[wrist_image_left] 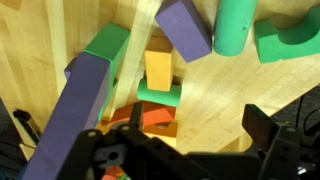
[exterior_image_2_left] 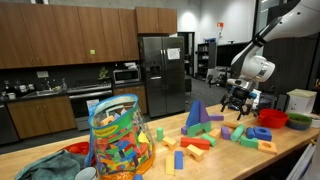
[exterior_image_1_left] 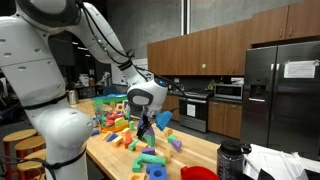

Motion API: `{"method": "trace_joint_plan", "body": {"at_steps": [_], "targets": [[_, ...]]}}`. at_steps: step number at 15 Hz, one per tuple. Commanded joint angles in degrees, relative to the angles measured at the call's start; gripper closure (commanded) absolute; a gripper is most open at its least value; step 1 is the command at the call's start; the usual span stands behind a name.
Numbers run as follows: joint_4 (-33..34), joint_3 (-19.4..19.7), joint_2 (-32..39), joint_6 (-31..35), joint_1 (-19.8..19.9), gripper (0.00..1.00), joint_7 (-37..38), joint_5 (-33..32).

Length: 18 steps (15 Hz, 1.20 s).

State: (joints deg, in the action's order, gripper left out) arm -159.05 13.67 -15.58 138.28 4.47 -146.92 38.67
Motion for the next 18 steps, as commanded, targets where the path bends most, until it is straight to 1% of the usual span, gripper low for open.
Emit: {"method": "trace_joint_plan", "body": {"at_steps": [1, 3, 8, 11, 13, 18], "targets": [[0.00, -2.14, 1.28, 6.14, -0.31, 0.00, 2.17, -3.68], [0.01, -2.85, 1.73, 8.29, -0.52, 0.00, 3.87, -6.74], [0.06, -3.81, 1.41, 9.69, -0.17, 0.00, 11.40, -18.81], [0.20, -3.46, 0.90, 8.13, 0.41, 0.00, 15.15, -25.43], [0.46, -1.77, 0.56, 5.09, 0.33, 0.00, 15.22, -26.28], [3.55, 1.28, 3.67, -1.93, 0.98, 0.00, 16.13, -24.10]]}}
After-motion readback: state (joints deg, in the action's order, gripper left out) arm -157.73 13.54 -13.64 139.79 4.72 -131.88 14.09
